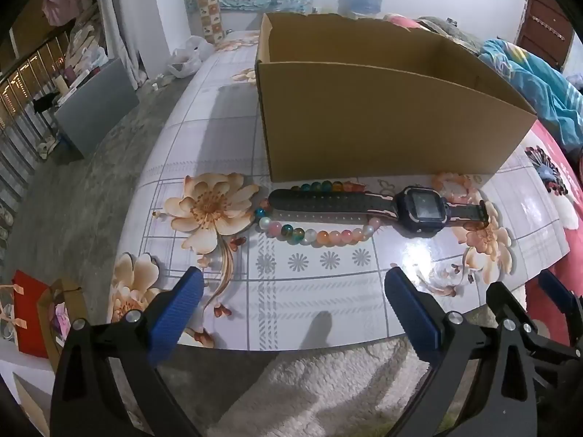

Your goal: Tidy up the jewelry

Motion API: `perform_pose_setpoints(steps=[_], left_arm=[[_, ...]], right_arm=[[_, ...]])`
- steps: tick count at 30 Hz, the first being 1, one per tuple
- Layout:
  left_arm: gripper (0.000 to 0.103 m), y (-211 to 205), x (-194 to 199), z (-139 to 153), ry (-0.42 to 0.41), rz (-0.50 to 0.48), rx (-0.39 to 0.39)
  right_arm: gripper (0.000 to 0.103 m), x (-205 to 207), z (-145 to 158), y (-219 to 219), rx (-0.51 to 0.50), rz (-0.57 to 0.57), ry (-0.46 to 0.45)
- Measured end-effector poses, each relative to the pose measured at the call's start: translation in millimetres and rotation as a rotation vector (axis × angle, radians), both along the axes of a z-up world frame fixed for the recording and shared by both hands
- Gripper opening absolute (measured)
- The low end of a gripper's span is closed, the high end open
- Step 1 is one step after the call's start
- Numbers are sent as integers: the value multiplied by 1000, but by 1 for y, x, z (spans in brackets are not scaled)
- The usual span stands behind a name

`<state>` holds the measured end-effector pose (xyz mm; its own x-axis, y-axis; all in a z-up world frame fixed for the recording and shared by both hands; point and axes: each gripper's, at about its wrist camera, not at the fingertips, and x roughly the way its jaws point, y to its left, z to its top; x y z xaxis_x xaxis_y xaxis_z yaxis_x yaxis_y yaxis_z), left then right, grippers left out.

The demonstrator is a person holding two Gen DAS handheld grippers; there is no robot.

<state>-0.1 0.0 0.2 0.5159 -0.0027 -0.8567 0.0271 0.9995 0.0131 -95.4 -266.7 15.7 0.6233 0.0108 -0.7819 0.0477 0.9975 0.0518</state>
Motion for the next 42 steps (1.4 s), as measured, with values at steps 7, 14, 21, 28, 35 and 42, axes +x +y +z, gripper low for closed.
perform_pose_setpoints(steps=[7, 14, 21, 28, 35, 42], left_arm=[[98, 0, 0, 1, -2, 3, -1], [97, 3, -4, -1, -3, 5, -5], [98, 2, -3, -1, 2, 5, -5], [97, 3, -2, 0, 2, 5, -5], [97, 4, -1, 4, -2, 8, 0], [97, 3, -1, 5, -3, 8, 2]], right_arm=[[95, 0, 0, 0, 4, -2, -3], [95, 0, 0, 0, 6, -2, 1], [95, 4, 0, -3, 5, -1, 1], [95, 2, 1, -2, 4, -2, -1], [95, 0, 5, -4, 6, -2, -3], [95, 0, 5, -4, 5, -3, -3]])
